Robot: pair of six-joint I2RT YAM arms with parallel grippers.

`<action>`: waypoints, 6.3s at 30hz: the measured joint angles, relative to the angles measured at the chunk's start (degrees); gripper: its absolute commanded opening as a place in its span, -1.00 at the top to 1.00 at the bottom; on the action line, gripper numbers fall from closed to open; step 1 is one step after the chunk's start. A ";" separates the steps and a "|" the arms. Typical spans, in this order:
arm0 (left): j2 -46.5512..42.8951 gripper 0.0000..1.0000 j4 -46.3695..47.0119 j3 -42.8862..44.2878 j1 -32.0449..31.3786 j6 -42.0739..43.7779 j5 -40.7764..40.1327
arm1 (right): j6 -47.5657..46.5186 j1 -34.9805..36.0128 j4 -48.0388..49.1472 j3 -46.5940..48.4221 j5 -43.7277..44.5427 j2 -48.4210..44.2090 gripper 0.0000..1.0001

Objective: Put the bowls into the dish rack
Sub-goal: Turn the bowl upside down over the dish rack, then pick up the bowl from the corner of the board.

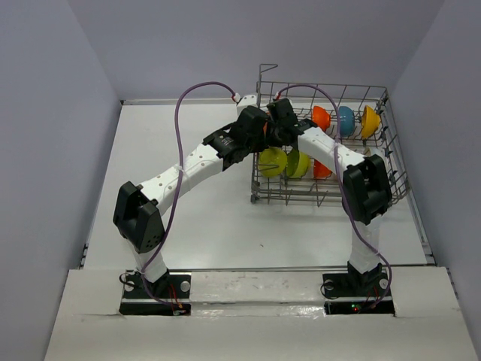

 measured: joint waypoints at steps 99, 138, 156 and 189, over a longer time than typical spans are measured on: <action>-43.43 -0.34 -6.45 -9.79 13.73 3.50 -16.17 | -2.64 10.88 -1.92 0.31 2.38 -30.49 -0.25; -54.40 -0.35 -27.10 0.59 13.79 -0.96 -22.40 | -2.51 40.11 10.29 20.15 -10.08 19.58 -0.23; -53.53 -0.34 -27.10 0.59 13.79 -1.05 -22.05 | -1.68 40.24 10.34 26.88 -9.53 26.56 -0.20; -53.90 -0.33 -26.73 -0.72 13.79 -1.07 -19.71 | -2.58 41.86 9.64 25.88 3.63 28.83 0.84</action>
